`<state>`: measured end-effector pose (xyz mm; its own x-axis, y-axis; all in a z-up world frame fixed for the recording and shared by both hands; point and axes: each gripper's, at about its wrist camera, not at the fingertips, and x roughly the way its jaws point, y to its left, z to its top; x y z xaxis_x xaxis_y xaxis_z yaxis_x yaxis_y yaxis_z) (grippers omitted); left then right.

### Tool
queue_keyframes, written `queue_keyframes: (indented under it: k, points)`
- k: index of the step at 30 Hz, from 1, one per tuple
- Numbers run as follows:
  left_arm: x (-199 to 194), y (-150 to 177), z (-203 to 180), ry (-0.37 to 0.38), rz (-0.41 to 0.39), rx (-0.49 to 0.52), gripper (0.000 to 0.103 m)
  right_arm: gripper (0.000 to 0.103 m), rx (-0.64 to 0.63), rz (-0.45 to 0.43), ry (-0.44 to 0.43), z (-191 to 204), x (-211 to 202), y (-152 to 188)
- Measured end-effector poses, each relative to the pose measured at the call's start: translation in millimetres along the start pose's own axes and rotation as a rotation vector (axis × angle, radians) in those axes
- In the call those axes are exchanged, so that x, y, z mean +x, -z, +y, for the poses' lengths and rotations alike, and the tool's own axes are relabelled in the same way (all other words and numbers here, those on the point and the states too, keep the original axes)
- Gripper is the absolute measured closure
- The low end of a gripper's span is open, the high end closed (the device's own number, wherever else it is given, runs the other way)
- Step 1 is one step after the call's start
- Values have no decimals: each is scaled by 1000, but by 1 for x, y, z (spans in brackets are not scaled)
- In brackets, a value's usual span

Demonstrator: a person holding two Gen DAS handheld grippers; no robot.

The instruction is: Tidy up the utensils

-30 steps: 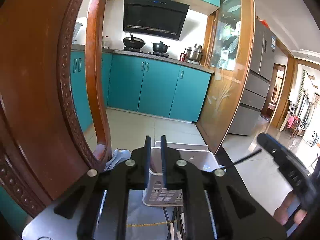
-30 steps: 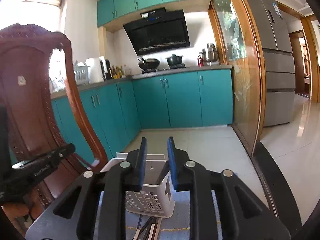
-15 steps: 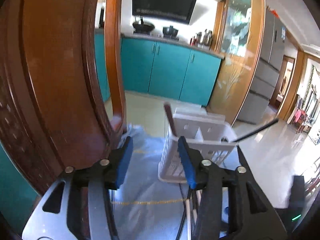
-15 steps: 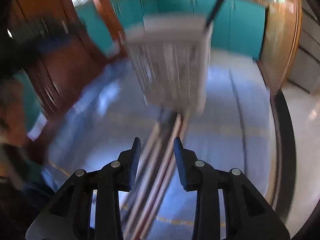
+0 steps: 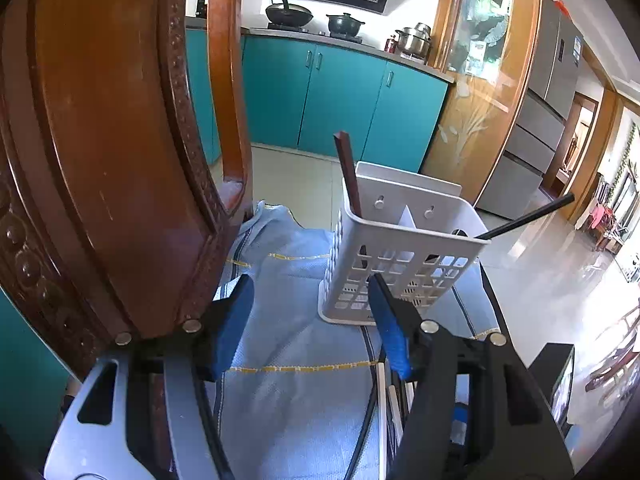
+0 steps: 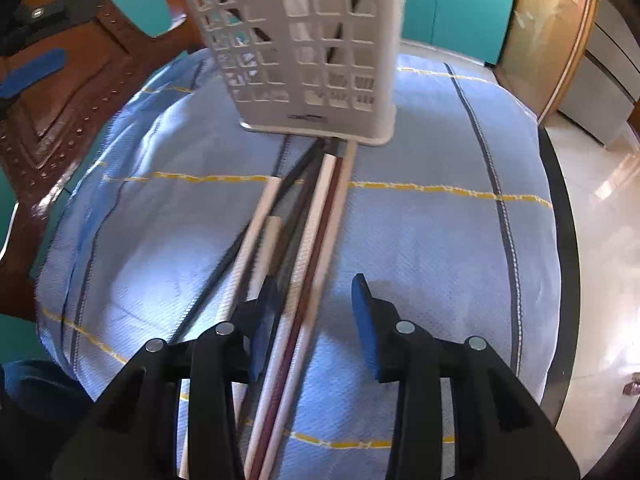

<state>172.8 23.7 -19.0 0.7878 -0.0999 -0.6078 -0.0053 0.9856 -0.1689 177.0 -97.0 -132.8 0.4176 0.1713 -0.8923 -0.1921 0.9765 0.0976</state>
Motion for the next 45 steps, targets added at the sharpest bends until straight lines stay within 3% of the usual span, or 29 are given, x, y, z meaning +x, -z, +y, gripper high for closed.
queue_keyframes:
  k: [5,7,11,12,14,25,41,45]
  points:
    - [0,3,-1,3,8,3,41,68,47,-9,-40,-8,0,-1]
    - [0,4,-1,2,12,5,41,83,64,-1,-76,-10,0,0]
    - [1,7,1,-6,28,8,41,87,77,-12,-85,-11,-3,-2]
    - [2,9,2,-8,35,8,41,96,77,-21,-73,-13,-5,-2]
    - [3,12,3,-10,46,11,41,98,96,-25,-71,-20,-8,-2]
    - [5,28,0,-14,113,52,39,100,139,-33,11,-51,-15,3]
    - [19,59,-14,33,266,138,36,100,114,-11,-27,-49,-15,6]
    - [25,65,-12,28,300,135,36,94,132,-12,-27,-51,-16,6]
